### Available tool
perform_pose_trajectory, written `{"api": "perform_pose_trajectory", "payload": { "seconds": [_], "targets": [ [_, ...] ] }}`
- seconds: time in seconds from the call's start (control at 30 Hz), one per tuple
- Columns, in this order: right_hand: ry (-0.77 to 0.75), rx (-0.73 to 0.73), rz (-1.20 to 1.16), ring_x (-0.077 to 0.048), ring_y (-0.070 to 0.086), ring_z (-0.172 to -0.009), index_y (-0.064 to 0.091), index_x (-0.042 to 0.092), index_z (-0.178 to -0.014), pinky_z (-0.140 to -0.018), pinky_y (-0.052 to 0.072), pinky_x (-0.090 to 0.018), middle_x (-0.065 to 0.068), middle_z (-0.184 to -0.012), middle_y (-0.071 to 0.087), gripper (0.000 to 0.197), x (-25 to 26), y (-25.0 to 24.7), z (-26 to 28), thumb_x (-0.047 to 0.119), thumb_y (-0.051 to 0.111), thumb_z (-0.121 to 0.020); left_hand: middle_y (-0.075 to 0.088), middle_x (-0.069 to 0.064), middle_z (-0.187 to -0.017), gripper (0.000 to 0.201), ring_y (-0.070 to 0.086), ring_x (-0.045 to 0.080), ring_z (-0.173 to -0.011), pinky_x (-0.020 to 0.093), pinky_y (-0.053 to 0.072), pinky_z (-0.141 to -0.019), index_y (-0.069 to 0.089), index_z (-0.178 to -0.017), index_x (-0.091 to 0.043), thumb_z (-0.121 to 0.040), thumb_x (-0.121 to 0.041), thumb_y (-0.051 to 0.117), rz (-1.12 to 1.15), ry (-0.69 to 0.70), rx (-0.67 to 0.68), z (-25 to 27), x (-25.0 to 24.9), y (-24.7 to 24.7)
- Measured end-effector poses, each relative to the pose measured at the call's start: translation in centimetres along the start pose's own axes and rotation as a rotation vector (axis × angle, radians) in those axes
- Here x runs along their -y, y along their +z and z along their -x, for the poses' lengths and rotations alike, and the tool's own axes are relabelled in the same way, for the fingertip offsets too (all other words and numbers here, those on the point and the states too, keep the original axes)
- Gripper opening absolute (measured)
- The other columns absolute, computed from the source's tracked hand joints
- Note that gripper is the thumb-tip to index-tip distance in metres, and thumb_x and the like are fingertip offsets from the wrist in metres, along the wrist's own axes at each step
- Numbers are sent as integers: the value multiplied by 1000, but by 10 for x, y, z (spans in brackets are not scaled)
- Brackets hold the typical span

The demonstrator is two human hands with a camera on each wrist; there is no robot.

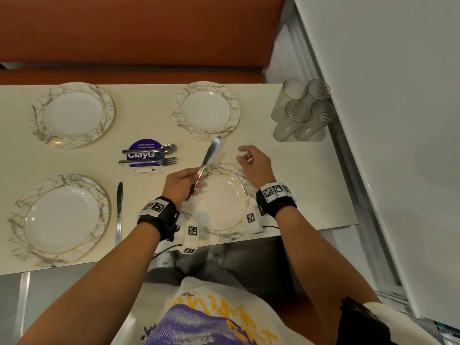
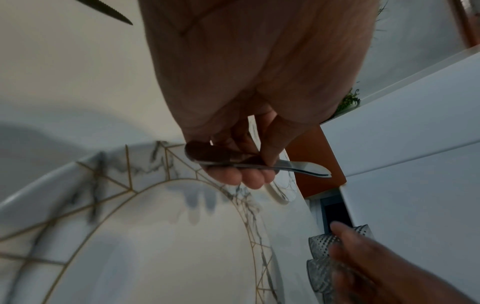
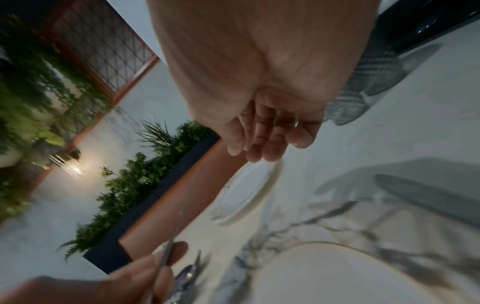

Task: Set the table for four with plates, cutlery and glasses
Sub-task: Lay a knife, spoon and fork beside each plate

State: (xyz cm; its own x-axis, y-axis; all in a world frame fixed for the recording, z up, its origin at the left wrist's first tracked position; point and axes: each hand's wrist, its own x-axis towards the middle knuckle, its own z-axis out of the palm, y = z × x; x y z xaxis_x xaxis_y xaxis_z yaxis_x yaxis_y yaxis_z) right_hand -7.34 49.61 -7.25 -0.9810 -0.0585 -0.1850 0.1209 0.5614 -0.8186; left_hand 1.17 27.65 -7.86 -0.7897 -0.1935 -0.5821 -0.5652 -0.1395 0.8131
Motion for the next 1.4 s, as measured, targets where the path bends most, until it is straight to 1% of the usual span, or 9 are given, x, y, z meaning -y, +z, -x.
{"api": "perform_pose_trajectory", "payload": {
  "seconds": [0.1,0.17,0.27,0.43,0.63,0.8,1.0,1.2,1.4],
  "targets": [
    [28,49,-64,-14,66,-76,65,18,-122,-73,54,-22,-3,-95,70,30,40,21,-12,35,63,-97,75,8,-93,22,61,17,-70,21,48,-53,75,-110,-15,-100,-4,60,-15,18,37,2,-7,-15],
    [54,101,-88,-13,70,-67,64,20,-121,-62,56,-27,-3,-95,72,34,65,35,-17,42,62,-96,75,8,-96,24,61,16,-69,19,46,-50,74,-118,-11,-101,-3,59,-55,34,68,1,-13,-29],
    [25,184,-68,-10,67,-53,70,12,-107,-50,53,-28,-8,-86,72,21,97,54,-18,30,64,-97,75,6,-94,25,62,16,-70,23,47,-56,73,-118,-15,-101,-4,58,-140,70,121,-1,-19,-57],
    [1,282,-78,-22,67,-58,76,1,-97,-52,54,-30,-19,-80,74,13,136,98,-13,10,66,-94,74,6,-90,24,62,14,-67,21,44,-49,74,-111,-16,-99,-2,59,-196,87,155,-2,-29,-120],
    [-40,143,-189,-17,67,-53,75,-2,-101,-55,57,-26,-14,-73,73,14,176,150,-7,5,65,-95,72,8,-88,24,65,19,-73,28,57,-62,77,-112,-7,-89,-2,75,-21,46,105,-8,-40,-215],
    [7,198,-352,-28,71,-63,76,0,-99,-65,63,-42,-17,-76,74,10,193,190,15,1,69,-91,74,20,-96,26,74,29,-85,39,64,-80,67,-114,3,-89,5,73,355,72,-82,-24,-69,-274],
    [-11,415,-208,-36,74,-68,71,3,-103,-58,62,-35,-17,-76,73,15,215,220,48,-2,70,-89,75,22,-97,32,75,28,-88,41,62,-88,66,-120,11,-89,5,71,447,163,-145,-37,-90,-272],
    [107,348,-243,-35,75,-67,64,-5,-112,-63,64,-43,-27,-91,69,24,211,223,57,-8,66,-89,77,18,-103,35,76,27,-89,39,63,-84,63,-126,-7,-92,2,68,310,169,9,-22,-84,-232],
    [20,313,98,-17,70,-80,74,12,-99,-85,60,-38,3,-82,71,11,193,215,50,17,70,-90,76,24,-101,41,75,36,-91,48,63,-87,65,-126,-4,-87,7,70,217,160,1,-28,-72,-216]
  ]
}}
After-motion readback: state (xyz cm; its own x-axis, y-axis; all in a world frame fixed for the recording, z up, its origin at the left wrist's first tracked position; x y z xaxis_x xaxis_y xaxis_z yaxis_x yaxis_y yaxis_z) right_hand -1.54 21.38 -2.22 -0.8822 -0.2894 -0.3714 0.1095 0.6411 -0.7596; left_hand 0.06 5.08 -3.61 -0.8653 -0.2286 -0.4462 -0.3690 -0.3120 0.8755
